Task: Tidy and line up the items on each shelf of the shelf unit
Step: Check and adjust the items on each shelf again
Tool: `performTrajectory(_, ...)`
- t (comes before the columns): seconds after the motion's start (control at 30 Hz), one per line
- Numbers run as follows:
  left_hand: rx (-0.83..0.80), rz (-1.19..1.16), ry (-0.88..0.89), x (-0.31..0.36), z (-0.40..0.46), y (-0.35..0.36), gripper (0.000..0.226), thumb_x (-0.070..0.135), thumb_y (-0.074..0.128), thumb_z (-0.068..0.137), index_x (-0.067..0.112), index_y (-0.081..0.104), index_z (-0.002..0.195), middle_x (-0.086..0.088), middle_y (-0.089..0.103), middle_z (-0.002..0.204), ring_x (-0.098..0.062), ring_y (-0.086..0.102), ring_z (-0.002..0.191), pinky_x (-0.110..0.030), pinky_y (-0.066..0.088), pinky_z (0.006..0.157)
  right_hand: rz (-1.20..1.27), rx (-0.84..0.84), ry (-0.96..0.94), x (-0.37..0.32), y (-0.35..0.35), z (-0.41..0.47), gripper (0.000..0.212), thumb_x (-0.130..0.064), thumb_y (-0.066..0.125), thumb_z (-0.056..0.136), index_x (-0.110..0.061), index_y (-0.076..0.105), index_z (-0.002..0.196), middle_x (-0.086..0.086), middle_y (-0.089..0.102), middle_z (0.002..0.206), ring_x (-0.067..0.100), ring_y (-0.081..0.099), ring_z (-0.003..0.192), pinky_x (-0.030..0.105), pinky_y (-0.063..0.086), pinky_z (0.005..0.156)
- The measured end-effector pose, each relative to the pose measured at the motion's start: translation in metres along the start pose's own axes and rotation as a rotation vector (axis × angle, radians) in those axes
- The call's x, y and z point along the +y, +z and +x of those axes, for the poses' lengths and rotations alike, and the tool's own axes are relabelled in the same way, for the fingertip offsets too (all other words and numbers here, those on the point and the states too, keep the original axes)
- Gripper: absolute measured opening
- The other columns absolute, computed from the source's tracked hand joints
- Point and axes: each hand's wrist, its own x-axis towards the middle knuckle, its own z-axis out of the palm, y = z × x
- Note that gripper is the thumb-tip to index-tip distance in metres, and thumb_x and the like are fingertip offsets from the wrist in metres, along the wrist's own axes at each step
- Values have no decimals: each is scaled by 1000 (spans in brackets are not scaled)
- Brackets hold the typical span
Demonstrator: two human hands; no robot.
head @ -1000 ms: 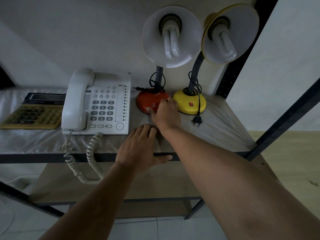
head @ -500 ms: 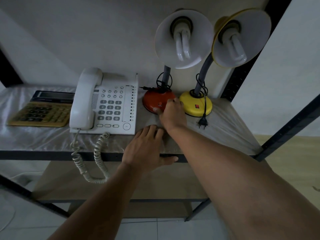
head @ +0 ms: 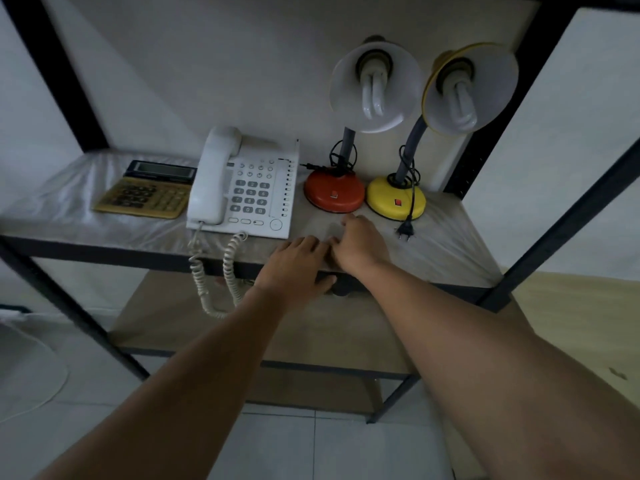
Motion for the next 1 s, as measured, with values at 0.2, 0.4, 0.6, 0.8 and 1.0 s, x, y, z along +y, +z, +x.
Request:
performTrajectory(0.2,120,26,-41,-28,-41,-48,35,31,59,89,20,59,122,0,58,121,-21,55,112,-37,45,98,33,-6,-38,-34,-5,-35,38,-27,61,98,-17,54,134,8,56,134,27,56,120,36,48,93)
performTrajectory(0.4,282,-20,-158,-99,-80,-88,31,29,62,92,16,58,120,-5,59,123,-25,57,113,-42,49,96,87,32,-51,-90,3,-55,43,-30,65,96,-18,53,135,6,51,137,26,50,126,40,49,97)
performTrajectory(0.6,218,12,-199,-179,-116,-77,29,29,59,94,14,57,119,-7,58,119,-27,57,108,-43,49,94,88,151,-70,-139,27,-64,51,-33,62,97,-16,47,143,5,45,144,25,42,134,42,47,103)
performTrajectory(0.8,128,-29,-99,-220,-119,-52,28,37,53,97,17,58,117,-2,57,116,-21,56,106,-39,49,91,55,204,-112,-172,58,-66,48,-34,61,96,-13,48,138,7,48,138,27,46,128,46,48,102)
performTrajectory(1.0,152,-15,35,-240,-106,-44,32,44,52,98,20,56,119,0,58,120,-19,54,111,-37,44,98,24,225,-243,-197,77,-59,54,-32,62,97,-19,43,146,5,41,149,25,37,137,43,43,108)
